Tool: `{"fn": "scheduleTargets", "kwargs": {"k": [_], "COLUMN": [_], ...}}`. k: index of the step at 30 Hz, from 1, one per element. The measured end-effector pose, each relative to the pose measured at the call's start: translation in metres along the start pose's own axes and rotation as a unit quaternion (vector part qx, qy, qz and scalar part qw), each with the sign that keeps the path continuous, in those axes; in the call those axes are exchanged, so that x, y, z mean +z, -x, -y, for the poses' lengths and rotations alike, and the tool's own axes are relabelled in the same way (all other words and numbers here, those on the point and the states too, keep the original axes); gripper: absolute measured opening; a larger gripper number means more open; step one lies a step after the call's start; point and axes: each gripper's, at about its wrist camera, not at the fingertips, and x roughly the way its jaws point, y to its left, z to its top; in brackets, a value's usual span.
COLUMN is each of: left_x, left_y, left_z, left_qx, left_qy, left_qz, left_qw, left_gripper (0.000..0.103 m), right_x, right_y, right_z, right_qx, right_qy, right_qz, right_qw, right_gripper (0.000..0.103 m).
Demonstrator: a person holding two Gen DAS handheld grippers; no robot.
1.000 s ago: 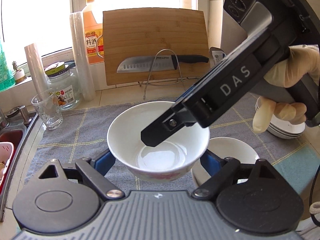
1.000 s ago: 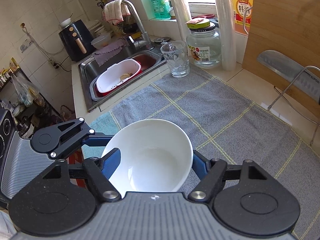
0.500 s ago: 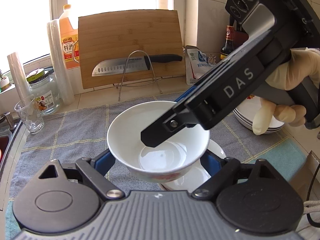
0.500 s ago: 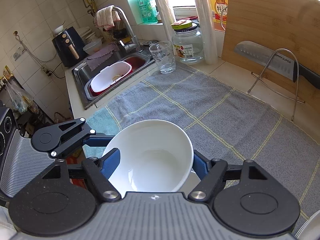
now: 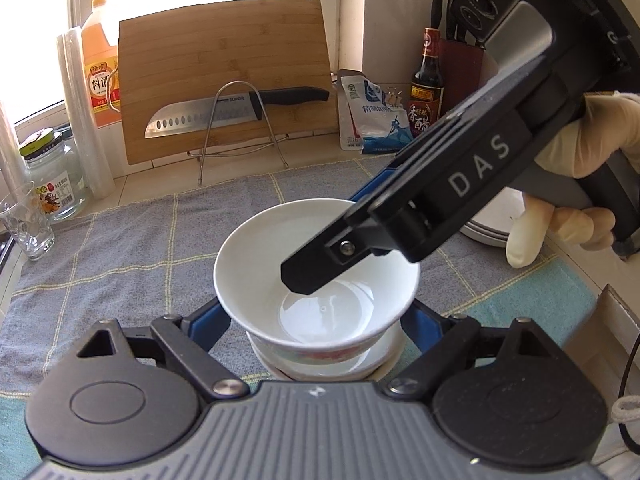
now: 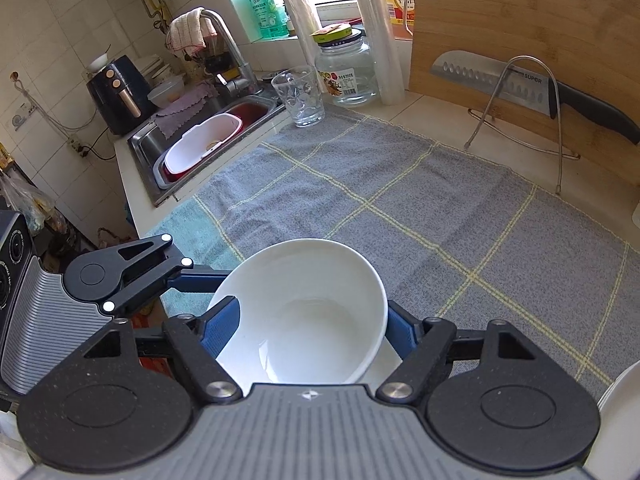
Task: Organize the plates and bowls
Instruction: 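Lower the pink-flower bowl onto the stacked bowls and open the right gripper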
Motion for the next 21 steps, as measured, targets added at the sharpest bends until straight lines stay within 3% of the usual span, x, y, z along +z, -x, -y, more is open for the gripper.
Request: {"fn": "scheduleTargets", "kwargs": {"k": [21], "left_x": [-0.0033], "left_y": [-0.0118], "left_z": [0.0006], "left_qx": [-0.01], "left_qy": [0.017], "left_qz": [-0.016], "left_qw": [0.9997], "left_gripper": [0.092], "right_x": [-0.0078], "right_y": [-0.0102], "right_z": [0.0081], "right_qx": [-0.006], "right_qy": [0.006], "right_qz": [-0.009], "right_qw": [1.0], "right_gripper": [0.082]}}
